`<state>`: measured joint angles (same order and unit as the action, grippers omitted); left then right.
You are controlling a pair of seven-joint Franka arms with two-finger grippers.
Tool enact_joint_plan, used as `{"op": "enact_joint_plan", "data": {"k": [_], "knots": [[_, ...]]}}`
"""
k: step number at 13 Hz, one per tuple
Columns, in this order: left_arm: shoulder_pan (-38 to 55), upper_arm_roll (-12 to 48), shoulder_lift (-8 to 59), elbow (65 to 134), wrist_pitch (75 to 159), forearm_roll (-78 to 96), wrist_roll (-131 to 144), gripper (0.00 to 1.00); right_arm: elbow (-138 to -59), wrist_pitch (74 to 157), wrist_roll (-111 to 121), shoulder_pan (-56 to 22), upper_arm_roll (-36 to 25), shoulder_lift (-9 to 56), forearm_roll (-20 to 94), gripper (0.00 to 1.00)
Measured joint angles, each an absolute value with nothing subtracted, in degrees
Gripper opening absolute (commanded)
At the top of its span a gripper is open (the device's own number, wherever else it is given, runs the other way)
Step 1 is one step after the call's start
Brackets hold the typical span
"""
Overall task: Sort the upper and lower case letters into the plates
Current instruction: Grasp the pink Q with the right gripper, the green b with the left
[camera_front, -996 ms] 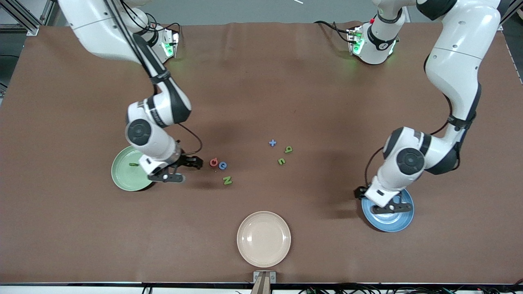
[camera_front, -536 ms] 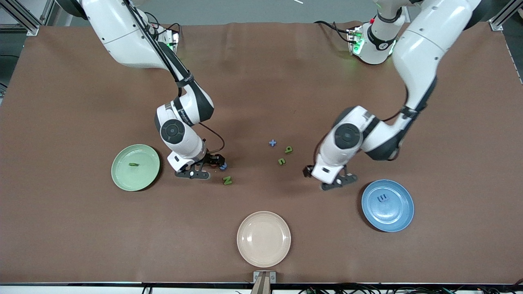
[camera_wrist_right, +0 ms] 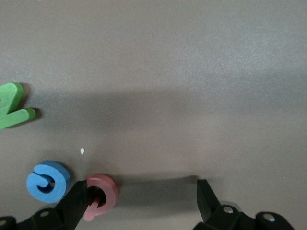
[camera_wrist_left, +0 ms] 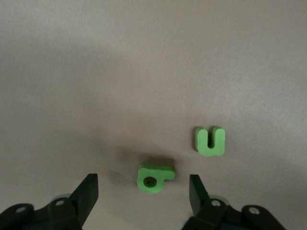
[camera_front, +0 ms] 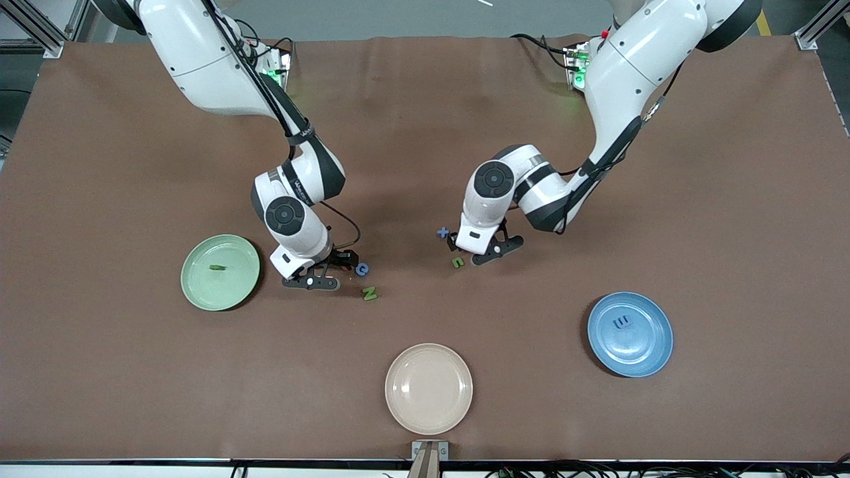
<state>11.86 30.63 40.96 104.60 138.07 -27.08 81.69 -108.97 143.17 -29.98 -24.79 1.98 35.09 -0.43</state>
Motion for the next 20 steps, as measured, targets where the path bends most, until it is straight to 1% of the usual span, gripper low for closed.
{"op": "enact_joint_plan", "data": {"k": [2,4,5,8,9,10,12,13,14,15,16,17,20], "knots": [[11.98,30.54,41.19,104.79,138.08,-27.98,82.69,0.77,-108.98,143.04,-30.44,-25.29,1.98,35.08,-0.43,1.00],[11.94,30.41,41.55,104.79,138.13,-28.08,82.70,0.69,-108.95,142.41,-30.97,-25.75,1.98,35.00,-0.43,1.00],[11.94,30.38,41.77,104.79,138.23,-28.10,82.70,0.67,-108.95,142.17,-31.04,-25.86,1.98,34.97,-0.43,1.00],[11.93,30.37,42.13,104.78,138.51,-28.12,82.70,0.67,-108.77,141.39,-31.11,-26.07,1.98,34.92,-0.43,1.00],[11.93,30.36,42.13,104.76,138.57,-28.12,82.70,0.64,-108.41,140.20,-31.19,-26.07,1.98,34.89,-0.43,1.00],[11.93,30.36,42.14,104.75,138.60,-28.12,82.70,0.57,-108.11,139.25,-31.31,-26.07,1.98,34.88,-0.42,1.00],[11.93,30.38,42.22,104.72,138.69,-28.58,82.70,0.33,-107.49,138.54,-31.47,-26.08,1.99,34.87,-0.39,1.00],[11.93,30.45,42.19,104.55,138.72,-28.81,82.70,0.20,-107.39,138.52,-31.65,-26.09,2.00,34.87,-0.32,1.00],[11.92,30.45,42.13,104.43,138.65,-28.92,82.70,0.09,-107.35,138.52,-32.07,-26.11,2.01,34.87,-0.18,1.00],[11.91,30.46,42.12,104.40,138.62,-28.93,82.70,0.02,-107.34,138.60,-32.74,-26.26,2.07,34.87,-0.10,1.00],[11.88,30.44,42.12,104.34,138.63,-28.94,82.70,0.01,-107.34,138.91,-33.51,-26.72,2.10,34.88,-0.08,0.96],[11.68,30.27,42.13,104.05,138.66,-29.15,82.70,0.00,-107.37,139.65,-34.17,-27.47,2.12,34.89,-0.05,0.91],[9.70,29.59,41.59,102.07,138.61,-30.10,80.91,0.00,-108.06,141.65,-35.02,-28.92,2.11,35.19,-0.05,0.73]]}}
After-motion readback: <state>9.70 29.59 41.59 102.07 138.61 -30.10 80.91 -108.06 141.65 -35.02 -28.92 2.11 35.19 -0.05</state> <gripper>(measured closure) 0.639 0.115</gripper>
